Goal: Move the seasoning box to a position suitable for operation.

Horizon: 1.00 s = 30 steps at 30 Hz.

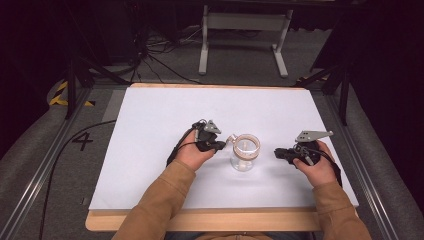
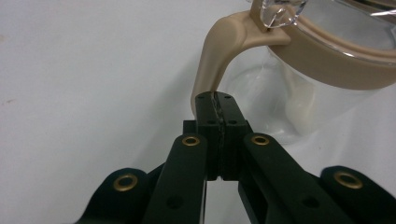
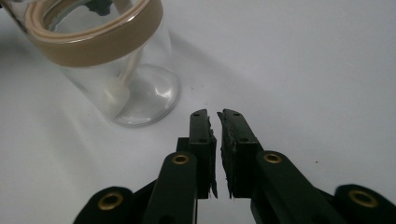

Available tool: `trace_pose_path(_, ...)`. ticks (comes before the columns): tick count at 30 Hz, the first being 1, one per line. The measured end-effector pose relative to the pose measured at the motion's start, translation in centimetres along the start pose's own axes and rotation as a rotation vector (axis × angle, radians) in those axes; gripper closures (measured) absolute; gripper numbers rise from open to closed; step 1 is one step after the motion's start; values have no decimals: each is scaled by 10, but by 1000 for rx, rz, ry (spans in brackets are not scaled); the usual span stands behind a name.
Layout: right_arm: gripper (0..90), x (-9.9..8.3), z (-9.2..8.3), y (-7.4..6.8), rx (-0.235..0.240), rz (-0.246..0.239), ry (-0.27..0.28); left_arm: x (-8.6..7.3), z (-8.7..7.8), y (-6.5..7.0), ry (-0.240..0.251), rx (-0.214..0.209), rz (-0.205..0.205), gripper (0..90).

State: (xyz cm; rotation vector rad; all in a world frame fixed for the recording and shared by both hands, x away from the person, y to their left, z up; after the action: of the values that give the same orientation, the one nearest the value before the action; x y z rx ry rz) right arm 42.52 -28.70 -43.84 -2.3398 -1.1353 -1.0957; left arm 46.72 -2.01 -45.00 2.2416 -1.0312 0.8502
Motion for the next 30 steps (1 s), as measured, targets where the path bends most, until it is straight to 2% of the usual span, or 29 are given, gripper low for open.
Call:
trace_pose_path(7,836,-10,-11,-3,-22,15,-5,10,9,-5,19,-5,-9,900)
trace_pose_path(12,836,-17,-19,-5,-40,28,-9,15,15,-9,25,-3,6,900)
trace_pose_path(17,846,-26,-26,-5,-58,49,-9,19,20,-12,38,-13,-1,900)
trace_pose_path(18,852,-26,-26,-5,-60,46,-8,18,19,-11,36,-19,-14,899)
trace_pose_path(20,860,-24,-25,-5,-53,42,-3,17,15,-12,27,-16,-11,887)
trace_pose_path(24,896,-16,-16,-6,-37,21,-6,13,2,-13,47,-4,-22,887)
trace_pose_path(30,900,3,5,-8,7,-27,-2,-1,-24,-16,58,22,-47,877)
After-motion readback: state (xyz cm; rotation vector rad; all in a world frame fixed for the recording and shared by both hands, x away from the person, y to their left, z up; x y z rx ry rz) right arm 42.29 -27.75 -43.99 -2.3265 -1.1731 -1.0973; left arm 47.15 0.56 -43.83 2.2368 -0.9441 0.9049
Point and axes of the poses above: each handheld gripper's, and its own axes: z roughly forward along the jaws, x roughly out of its top, y roughly to its right, the point moved 6 cm from there along z, roughly forward along the jaws, and after that the axes turned 8 degrees about -z, right-handed, at the moved point
